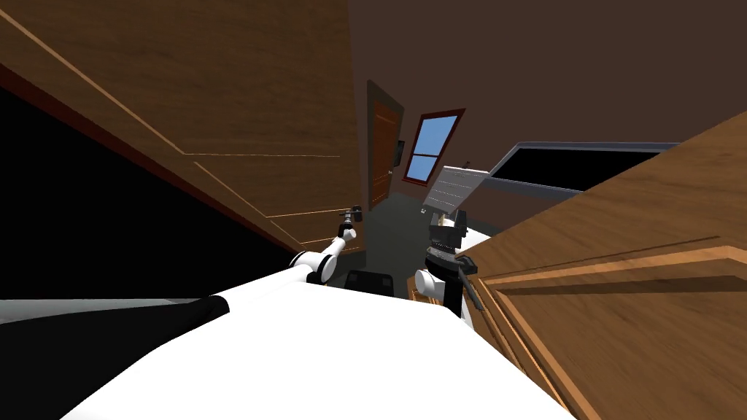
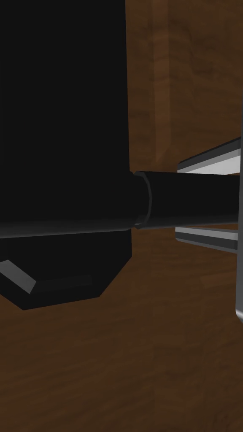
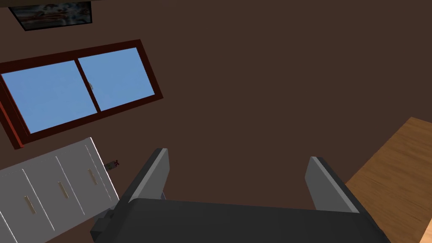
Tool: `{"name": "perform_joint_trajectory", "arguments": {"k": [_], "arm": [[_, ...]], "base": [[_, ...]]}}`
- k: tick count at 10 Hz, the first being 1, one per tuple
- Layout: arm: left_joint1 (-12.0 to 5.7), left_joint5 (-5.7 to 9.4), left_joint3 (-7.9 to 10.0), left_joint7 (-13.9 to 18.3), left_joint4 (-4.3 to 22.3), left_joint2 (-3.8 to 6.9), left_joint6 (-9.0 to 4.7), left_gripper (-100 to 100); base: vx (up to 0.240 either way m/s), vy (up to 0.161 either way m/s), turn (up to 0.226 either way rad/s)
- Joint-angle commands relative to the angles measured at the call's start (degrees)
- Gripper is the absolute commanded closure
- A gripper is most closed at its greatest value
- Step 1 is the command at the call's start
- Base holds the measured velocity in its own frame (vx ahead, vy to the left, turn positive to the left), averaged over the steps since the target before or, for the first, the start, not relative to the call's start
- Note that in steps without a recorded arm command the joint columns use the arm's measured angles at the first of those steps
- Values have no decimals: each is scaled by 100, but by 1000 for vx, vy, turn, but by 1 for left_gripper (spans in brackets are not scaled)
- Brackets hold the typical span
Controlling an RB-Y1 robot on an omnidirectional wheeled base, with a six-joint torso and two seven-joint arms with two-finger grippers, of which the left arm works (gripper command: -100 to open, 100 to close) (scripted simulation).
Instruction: Push the door open
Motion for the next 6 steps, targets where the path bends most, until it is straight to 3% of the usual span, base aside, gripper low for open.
{"name": "perform_joint_trajectory", "arguments": {"k": [1, 2, 4, 6], "arm": [[-60, 95, 115, -55, 81, 131, -180, 100], [-87, 191, 211, -177, 107, 99, -251, 100], [-96, 223, 242, -217, 115, 76, -273, 100], [-135, 363, 382, -395, 152, -87, -376, 100]], "base": [[131, 9, -6], [215, 13, 33], [150, -1, 27], [167, -36, 61]]}}
